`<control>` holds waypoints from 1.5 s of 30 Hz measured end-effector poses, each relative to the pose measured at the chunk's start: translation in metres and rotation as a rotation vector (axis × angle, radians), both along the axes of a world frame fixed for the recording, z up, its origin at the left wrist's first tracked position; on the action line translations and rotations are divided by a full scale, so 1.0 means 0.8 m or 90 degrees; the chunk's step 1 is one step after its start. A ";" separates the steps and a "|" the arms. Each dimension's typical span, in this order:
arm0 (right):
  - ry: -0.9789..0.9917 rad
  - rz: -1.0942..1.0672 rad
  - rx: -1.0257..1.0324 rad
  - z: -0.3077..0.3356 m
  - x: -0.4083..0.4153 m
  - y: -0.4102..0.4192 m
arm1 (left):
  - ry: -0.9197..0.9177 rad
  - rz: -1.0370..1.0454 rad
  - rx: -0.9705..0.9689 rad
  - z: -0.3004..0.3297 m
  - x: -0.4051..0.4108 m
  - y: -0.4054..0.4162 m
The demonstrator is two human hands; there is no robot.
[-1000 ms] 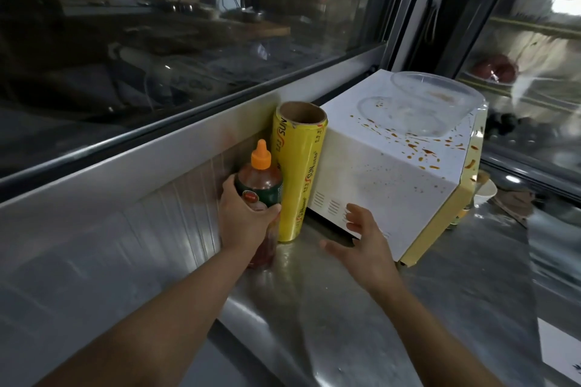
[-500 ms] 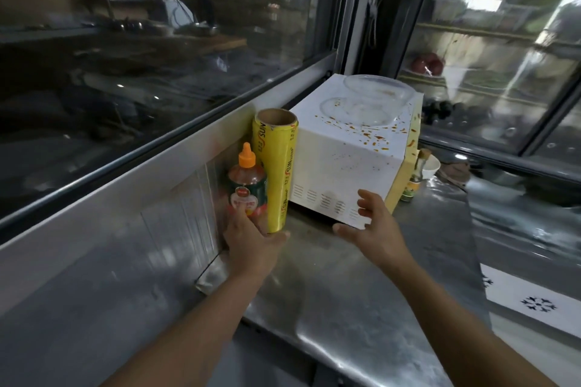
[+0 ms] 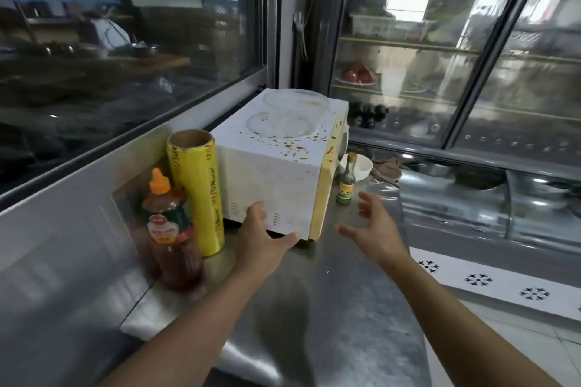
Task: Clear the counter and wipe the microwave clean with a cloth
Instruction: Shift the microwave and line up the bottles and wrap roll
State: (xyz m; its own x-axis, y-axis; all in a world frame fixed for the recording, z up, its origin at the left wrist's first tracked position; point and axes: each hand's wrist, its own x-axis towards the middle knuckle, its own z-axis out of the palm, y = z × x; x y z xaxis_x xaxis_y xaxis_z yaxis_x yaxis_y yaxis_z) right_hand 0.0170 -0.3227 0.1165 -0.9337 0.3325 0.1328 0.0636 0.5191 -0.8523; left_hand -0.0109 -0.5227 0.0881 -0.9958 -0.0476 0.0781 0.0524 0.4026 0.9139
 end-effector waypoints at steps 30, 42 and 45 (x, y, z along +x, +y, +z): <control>-0.020 0.122 -0.025 -0.117 -0.346 0.223 | -0.069 0.013 -0.044 -0.082 -0.176 0.290; 0.031 0.090 0.001 -0.133 -0.370 0.211 | -0.073 0.016 -0.066 -0.098 -0.167 0.277; 0.032 0.083 -0.016 -0.132 -0.355 0.211 | -0.072 0.017 -0.067 -0.094 -0.156 0.274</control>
